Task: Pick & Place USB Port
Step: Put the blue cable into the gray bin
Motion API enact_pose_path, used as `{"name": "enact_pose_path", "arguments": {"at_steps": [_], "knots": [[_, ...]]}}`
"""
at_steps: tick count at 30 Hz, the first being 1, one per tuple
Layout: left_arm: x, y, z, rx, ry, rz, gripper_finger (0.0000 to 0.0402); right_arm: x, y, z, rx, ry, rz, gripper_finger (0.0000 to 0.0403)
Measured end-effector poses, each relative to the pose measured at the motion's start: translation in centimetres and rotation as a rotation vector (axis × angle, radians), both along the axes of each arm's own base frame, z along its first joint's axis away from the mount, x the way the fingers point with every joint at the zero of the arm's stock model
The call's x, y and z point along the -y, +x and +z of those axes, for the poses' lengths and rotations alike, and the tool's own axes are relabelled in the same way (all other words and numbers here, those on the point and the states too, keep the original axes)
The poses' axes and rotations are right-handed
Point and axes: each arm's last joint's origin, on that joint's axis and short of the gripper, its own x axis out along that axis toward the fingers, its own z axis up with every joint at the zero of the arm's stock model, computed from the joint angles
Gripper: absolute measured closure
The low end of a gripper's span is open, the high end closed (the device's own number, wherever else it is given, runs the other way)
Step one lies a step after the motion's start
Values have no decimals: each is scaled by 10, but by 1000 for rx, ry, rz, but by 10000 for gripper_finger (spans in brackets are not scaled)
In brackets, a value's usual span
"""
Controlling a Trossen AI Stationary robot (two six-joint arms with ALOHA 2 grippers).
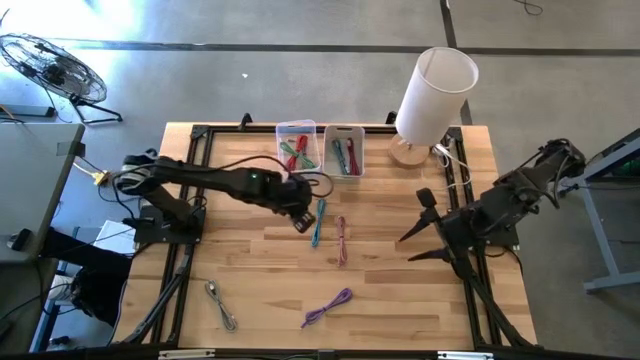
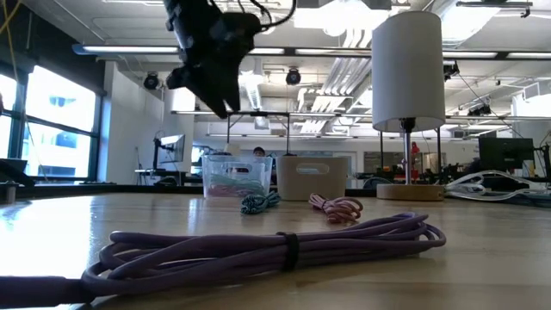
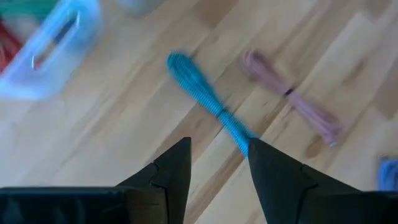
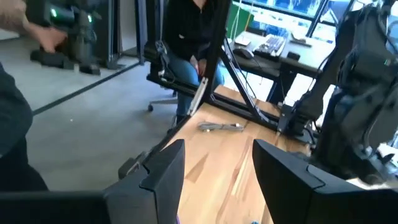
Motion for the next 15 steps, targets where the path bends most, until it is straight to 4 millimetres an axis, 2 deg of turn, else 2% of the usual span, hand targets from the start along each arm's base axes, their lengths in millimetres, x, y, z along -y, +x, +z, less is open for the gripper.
{"name": "enact_pose_path", "arguments": {"at_steps": [6,15], "knots": [[1,21,-23,12,-25,41,248,0,-11,2,8,-9,5,221],[1,39,-50,0,-53,89,248,-5,-19,-1,-28,-24,51,222]]}}
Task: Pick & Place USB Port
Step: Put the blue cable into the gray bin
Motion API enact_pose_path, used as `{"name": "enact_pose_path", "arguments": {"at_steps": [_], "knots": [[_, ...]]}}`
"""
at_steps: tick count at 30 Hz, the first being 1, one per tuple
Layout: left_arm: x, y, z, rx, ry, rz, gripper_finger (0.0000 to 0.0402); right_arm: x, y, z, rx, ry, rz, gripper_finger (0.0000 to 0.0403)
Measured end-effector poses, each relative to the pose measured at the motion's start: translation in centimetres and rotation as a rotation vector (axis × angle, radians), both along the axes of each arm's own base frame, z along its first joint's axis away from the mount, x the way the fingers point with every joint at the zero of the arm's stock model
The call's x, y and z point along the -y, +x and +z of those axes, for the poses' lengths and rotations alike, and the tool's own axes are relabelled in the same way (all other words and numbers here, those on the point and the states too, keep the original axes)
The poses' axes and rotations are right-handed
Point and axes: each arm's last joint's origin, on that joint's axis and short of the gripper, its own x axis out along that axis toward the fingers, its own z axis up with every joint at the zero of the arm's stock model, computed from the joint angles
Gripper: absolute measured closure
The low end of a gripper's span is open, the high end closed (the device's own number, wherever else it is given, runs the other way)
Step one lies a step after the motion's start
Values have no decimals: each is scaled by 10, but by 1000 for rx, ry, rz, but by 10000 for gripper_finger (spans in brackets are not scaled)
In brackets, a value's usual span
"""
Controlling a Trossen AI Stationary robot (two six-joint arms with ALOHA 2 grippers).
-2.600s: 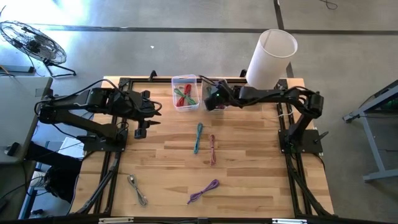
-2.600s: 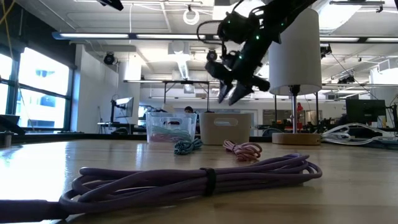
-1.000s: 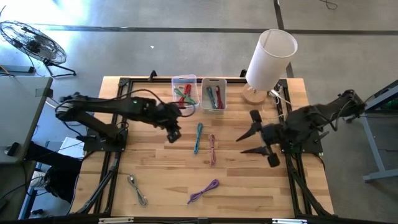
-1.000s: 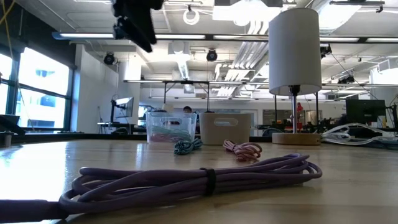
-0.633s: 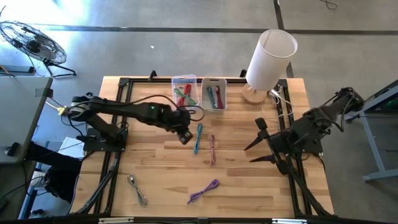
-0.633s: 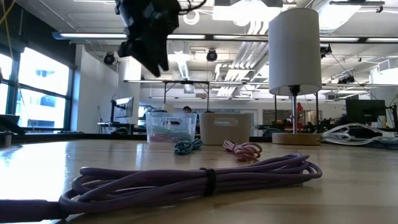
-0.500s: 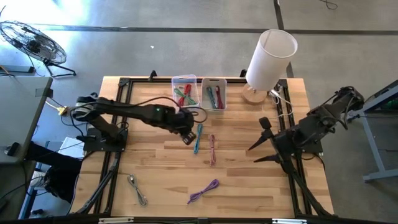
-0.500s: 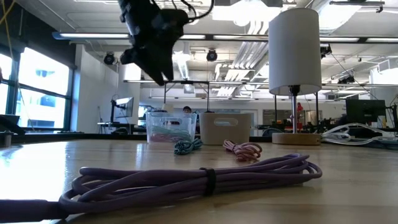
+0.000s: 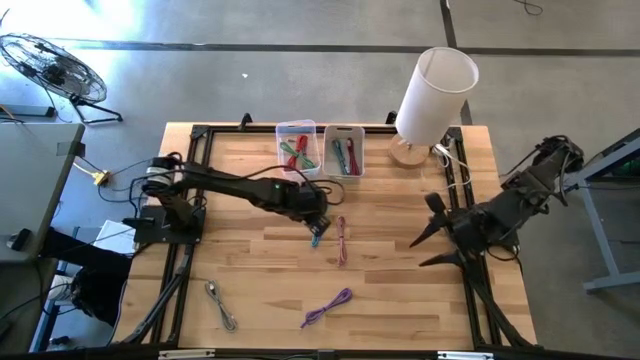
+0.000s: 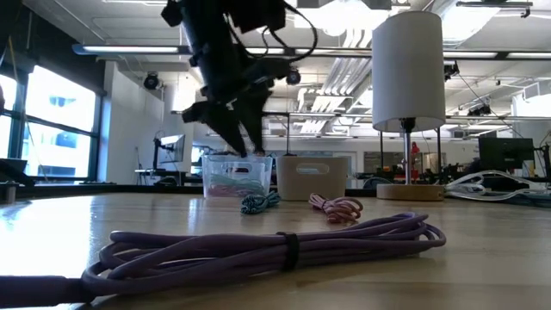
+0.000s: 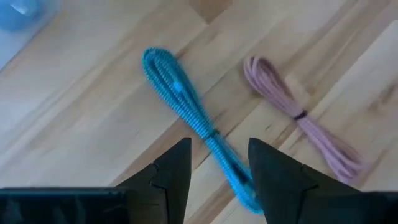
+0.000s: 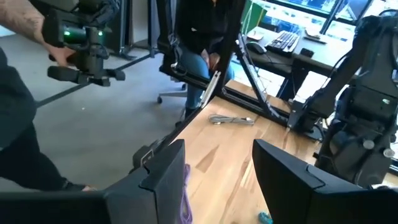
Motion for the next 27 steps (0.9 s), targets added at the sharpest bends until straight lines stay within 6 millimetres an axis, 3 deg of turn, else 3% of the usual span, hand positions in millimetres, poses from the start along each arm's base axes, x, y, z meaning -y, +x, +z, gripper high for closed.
{"name": "enact_pose_path", "arguments": {"at_steps": [14,27], "knots": [[2,16,-35,-27,-62,20,247,-7,-7,-1,-15,12,48,222],[2,22,-49,-36,-77,45,247,-8,-8,-1,-40,39,53,222]]}}
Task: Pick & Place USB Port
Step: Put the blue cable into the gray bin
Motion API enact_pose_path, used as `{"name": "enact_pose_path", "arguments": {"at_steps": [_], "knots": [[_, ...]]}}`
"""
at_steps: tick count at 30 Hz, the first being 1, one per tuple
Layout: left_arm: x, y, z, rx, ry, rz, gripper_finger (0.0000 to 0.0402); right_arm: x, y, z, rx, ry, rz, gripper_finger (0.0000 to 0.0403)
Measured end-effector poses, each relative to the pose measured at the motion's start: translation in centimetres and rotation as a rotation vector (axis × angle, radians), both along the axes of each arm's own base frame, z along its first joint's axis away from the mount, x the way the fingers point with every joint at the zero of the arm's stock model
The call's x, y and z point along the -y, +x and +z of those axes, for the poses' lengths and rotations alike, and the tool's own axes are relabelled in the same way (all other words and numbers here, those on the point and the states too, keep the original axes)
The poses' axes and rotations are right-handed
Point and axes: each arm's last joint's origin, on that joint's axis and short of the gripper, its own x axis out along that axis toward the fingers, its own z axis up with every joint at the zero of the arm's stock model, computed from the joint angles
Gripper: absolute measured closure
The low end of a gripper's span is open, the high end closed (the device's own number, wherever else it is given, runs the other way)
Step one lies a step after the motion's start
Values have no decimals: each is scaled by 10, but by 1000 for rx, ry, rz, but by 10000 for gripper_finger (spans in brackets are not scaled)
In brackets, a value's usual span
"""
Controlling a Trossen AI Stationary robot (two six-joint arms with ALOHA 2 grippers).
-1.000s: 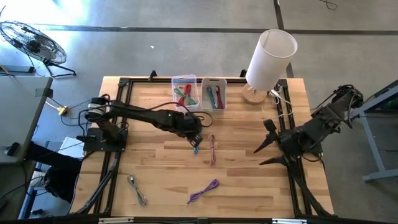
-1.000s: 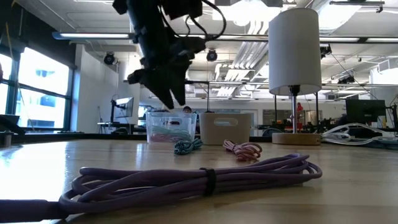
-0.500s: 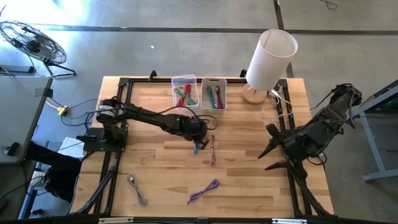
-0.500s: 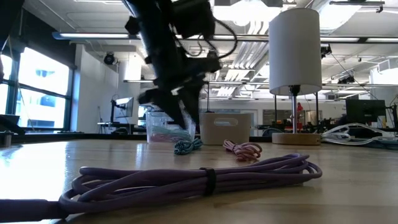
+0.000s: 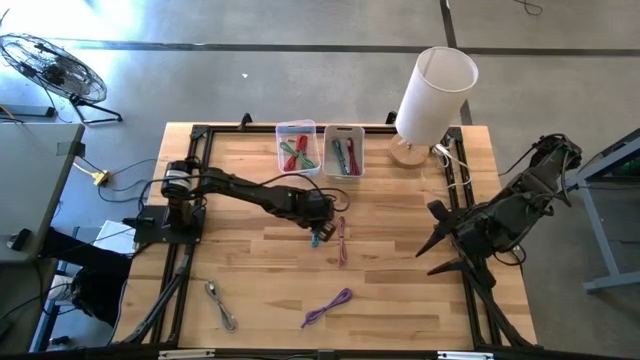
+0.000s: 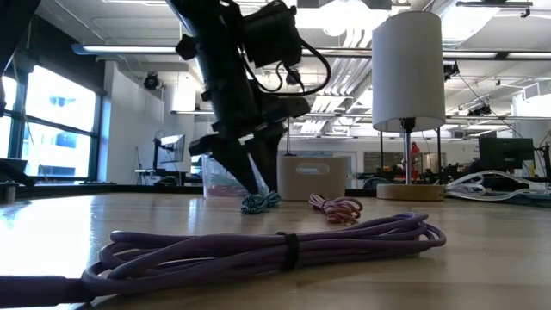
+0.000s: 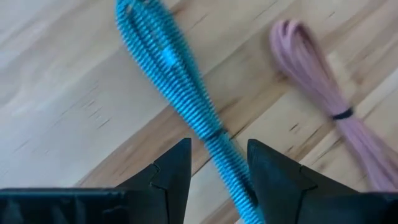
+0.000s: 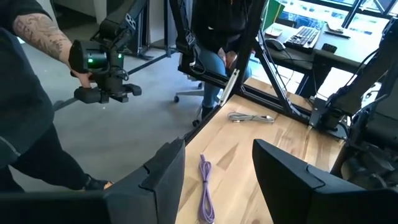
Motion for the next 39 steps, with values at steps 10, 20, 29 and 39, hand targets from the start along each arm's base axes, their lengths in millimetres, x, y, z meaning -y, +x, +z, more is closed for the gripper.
{"name": "enact_pose_path", "arguments": {"at_steps": [10,20,29,39], "knots": [[0,1,0,6,9,4,247,-3,-2,-1,-6,-2,18,222],[0,1,-2,0,10,2,247,-3,-3,-1,-12,9,14,222],[0,1,-2,-1,12,1,247,-3,-3,-1,-14,11,13,222],[0,7,-14,-7,-2,-13,247,-3,-3,-1,-22,25,8,222]]}}
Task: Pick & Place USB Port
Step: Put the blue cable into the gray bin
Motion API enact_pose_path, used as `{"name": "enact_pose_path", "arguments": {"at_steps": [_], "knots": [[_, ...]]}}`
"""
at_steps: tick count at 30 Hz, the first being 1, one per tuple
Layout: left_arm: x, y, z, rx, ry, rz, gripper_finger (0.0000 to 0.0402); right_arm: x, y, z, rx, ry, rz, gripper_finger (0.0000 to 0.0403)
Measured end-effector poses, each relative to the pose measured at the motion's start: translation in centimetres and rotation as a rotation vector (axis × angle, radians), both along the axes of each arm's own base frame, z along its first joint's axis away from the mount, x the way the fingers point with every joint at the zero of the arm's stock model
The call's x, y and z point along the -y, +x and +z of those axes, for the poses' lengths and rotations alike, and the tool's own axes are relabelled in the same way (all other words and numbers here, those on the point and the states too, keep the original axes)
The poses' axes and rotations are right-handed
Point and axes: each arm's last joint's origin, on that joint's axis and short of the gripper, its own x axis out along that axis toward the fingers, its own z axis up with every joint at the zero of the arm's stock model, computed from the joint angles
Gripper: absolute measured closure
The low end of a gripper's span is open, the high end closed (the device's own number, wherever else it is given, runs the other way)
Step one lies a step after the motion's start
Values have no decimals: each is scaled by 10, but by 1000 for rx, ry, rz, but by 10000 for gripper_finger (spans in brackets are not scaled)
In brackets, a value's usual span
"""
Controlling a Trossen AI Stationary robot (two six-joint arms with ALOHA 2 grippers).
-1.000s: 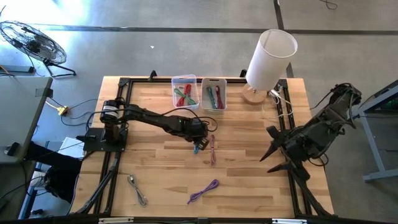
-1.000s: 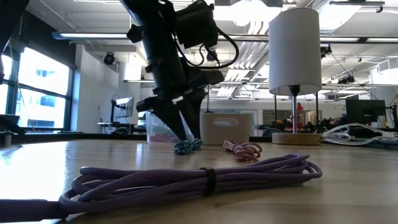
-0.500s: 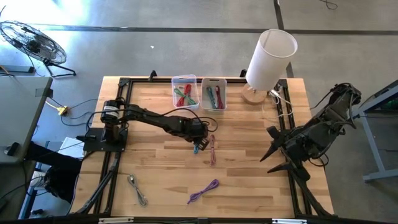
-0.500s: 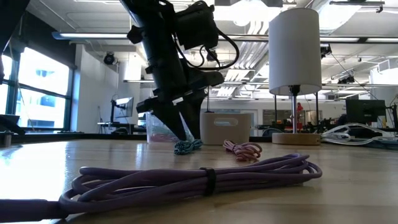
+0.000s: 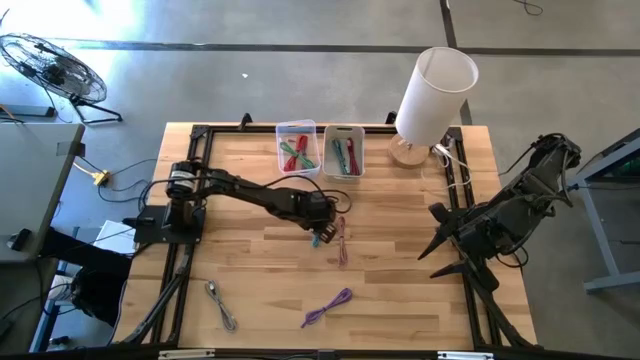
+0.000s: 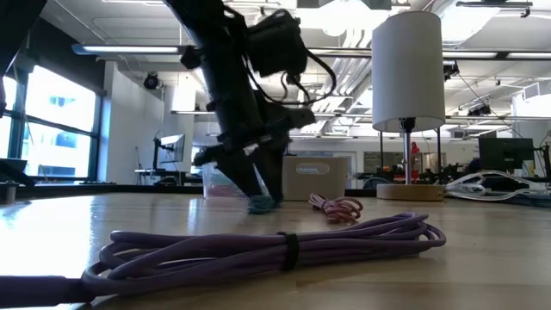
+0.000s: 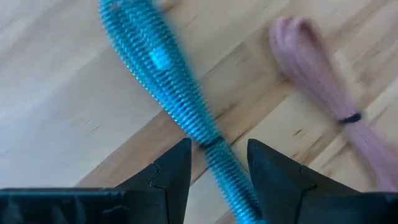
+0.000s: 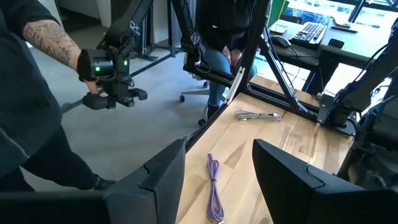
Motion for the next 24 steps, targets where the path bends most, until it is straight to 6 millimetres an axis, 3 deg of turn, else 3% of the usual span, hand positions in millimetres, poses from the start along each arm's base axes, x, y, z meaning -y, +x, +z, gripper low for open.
{"name": "enact_pose_path", "arguments": {"at_steps": [11,14,19,24], "knots": [[1,3,-11,-17,-29,-40,252,0,0,0,-5,3,-2,222],[1,3,-12,-29,-15,-66,283,0,0,0,-5,3,-2,221],[1,1,-13,-57,6,-112,381,0,0,0,-3,2,-7,221],[2,-1,-13,-72,17,-127,379,0,1,0,-3,2,-9,221]]}}
